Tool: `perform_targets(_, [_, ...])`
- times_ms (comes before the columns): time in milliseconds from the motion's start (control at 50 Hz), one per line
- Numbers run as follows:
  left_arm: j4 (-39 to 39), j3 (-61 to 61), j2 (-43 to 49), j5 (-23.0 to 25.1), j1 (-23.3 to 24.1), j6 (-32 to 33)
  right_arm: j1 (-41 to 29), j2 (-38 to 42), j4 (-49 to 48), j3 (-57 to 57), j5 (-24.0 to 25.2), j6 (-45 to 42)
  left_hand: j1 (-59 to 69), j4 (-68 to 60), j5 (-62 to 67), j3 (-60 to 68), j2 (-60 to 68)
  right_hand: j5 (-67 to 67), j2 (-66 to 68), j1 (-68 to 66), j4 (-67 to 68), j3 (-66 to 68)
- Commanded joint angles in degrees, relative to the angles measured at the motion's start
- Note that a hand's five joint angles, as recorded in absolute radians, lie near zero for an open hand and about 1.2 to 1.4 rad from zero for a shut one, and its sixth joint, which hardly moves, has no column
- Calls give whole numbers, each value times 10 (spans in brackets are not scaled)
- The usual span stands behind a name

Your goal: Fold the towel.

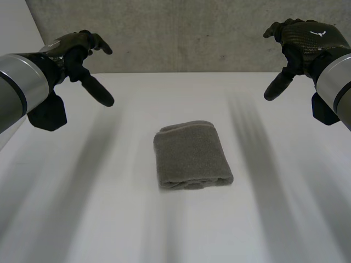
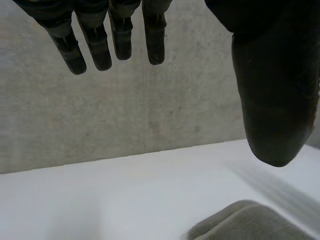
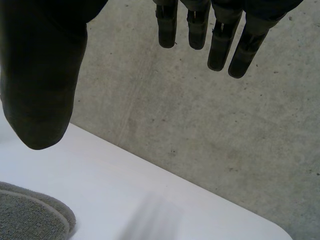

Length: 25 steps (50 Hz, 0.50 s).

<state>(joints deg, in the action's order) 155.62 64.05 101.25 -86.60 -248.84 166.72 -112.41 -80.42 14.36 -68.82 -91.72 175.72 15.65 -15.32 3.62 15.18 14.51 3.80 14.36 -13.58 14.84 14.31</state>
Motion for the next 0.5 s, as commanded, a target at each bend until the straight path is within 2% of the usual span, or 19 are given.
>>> perform_targets(20, [2, 4, 1, -33, 5, 35, 0, 1, 1, -1, 0, 0, -48, 44, -27, -43, -36, -38, -44, 36, -48, -43])
perform_targets(380, [3, 6, -1, -41, 12, 36, -4, 3, -1, -11, 1, -1, -48, 44, -27, -43, -36, -38, -44, 36, -48, -43])
perform_targets(460, [4, 8, -1, -37, 17, 34, -11, 11, -7, -23, 12, -4, -46, 43, -26, -41, -35, -38, -44, 36, -48, -43])
perform_targets(500, [6, 8, 1, -36, 23, 35, -17, 43, -17, -36, 21, -14, -46, 43, -26, -41, -35, -38, -44, 36, -48, -43])
